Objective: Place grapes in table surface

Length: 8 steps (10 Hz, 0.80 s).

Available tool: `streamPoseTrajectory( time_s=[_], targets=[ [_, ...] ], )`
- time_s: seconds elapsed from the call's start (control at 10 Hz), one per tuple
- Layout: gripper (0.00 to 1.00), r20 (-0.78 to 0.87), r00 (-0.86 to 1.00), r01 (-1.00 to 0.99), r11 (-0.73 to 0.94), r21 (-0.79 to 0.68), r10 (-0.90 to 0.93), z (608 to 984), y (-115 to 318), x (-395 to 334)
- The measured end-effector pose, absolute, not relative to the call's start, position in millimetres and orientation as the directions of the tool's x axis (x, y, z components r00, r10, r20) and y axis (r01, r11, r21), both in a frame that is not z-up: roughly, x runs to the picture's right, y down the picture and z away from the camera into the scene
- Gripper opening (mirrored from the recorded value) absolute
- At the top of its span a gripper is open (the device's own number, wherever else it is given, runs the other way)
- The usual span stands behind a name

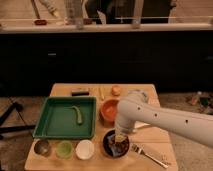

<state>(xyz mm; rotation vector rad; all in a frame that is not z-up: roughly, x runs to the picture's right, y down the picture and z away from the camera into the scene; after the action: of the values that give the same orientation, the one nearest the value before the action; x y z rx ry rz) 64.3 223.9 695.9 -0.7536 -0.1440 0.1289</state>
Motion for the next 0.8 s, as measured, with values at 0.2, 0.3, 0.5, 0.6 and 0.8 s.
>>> streamPoseTrajectory(
  time_s=[0.2,0.3,0.5,0.6,0.8],
  targets=[
    [0.00,0.083,0.982,-0.072,0.741,-0.668,0.170,693,211,68],
    [0.00,0.081,0.982,-0.078,0.748,-0.659,0.173,693,205,72],
    [0.00,0.073,0.980,-0.095,0.759,-0.644,0.184,695,193,83],
    [0.00,0.069,0.979,-0.103,0.761,-0.640,0.190,697,189,90],
    [0.00,0.051,0.977,-0.127,0.763,-0.633,0.206,701,179,112]
  ],
)
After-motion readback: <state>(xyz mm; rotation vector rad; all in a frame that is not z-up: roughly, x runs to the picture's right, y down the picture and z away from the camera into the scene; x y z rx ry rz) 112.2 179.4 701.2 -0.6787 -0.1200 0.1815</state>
